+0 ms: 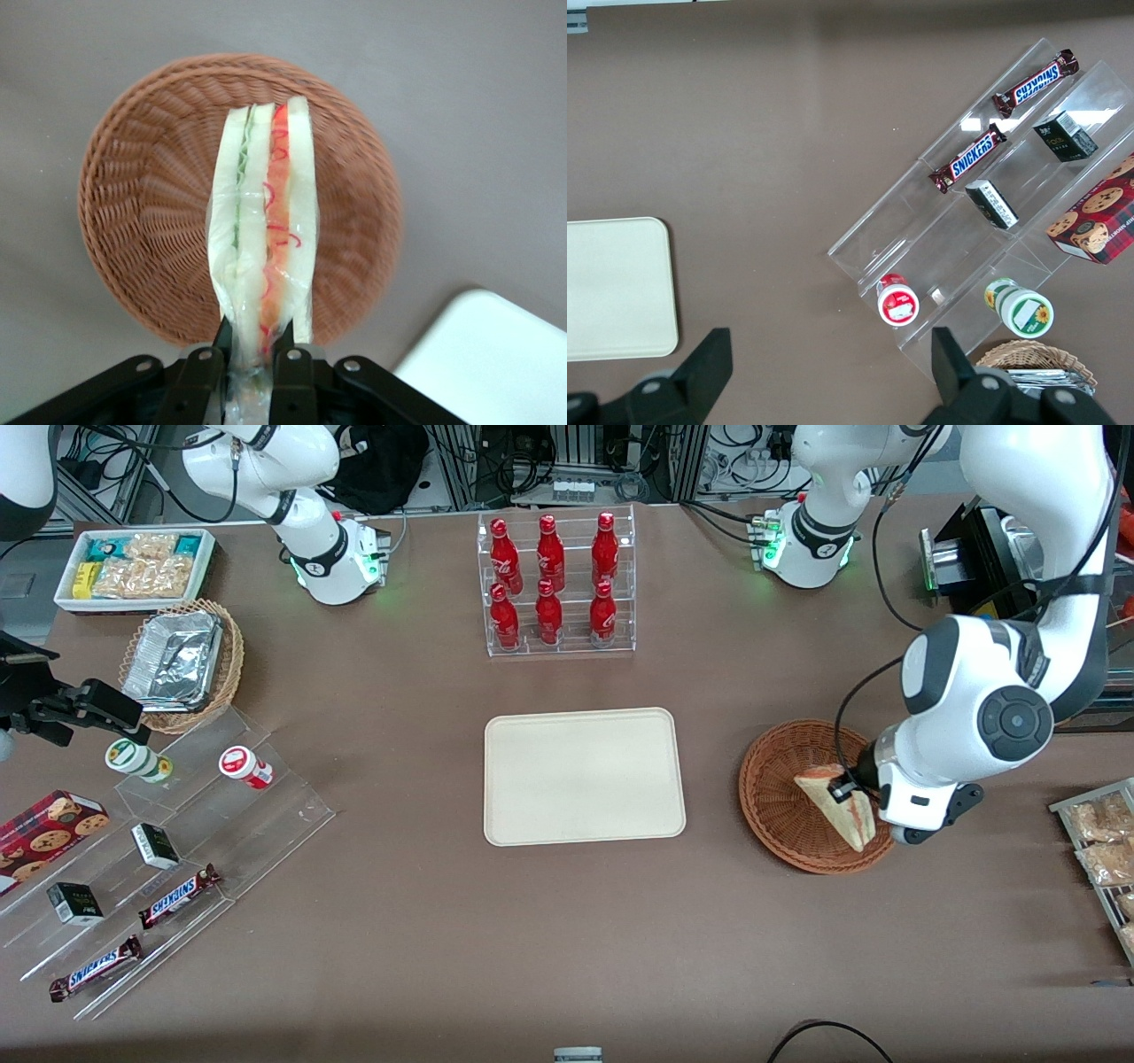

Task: Place sandwich from basket to tray
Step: 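Lift the sandwich with the left gripper and carry it toward the tray, then lower the sandwich onto the cream tray and open the left gripper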

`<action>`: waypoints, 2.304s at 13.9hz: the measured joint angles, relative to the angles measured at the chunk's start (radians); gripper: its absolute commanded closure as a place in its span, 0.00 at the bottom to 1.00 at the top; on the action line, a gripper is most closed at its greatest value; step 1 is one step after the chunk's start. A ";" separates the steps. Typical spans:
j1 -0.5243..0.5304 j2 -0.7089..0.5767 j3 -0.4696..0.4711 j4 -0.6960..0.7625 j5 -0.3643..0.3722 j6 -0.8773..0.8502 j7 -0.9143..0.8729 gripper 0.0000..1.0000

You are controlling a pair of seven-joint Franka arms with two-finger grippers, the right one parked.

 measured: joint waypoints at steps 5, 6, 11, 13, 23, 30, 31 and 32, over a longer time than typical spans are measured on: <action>-0.282 0.047 -0.015 0.071 -0.004 -0.014 -0.143 0.89; -0.354 0.091 -0.015 0.097 -0.004 -0.010 -0.167 0.88; -0.477 0.263 -0.013 0.204 0.005 0.072 -0.171 0.88; -0.510 0.301 -0.013 0.211 0.010 0.149 -0.168 0.87; -0.597 0.398 -0.013 0.214 0.100 0.215 -0.164 0.84; -0.616 0.411 -0.012 0.218 0.101 0.211 -0.164 0.00; -0.616 0.405 -0.011 0.227 0.102 0.199 -0.164 0.00; -0.615 0.390 -0.009 0.237 0.102 0.175 -0.164 0.00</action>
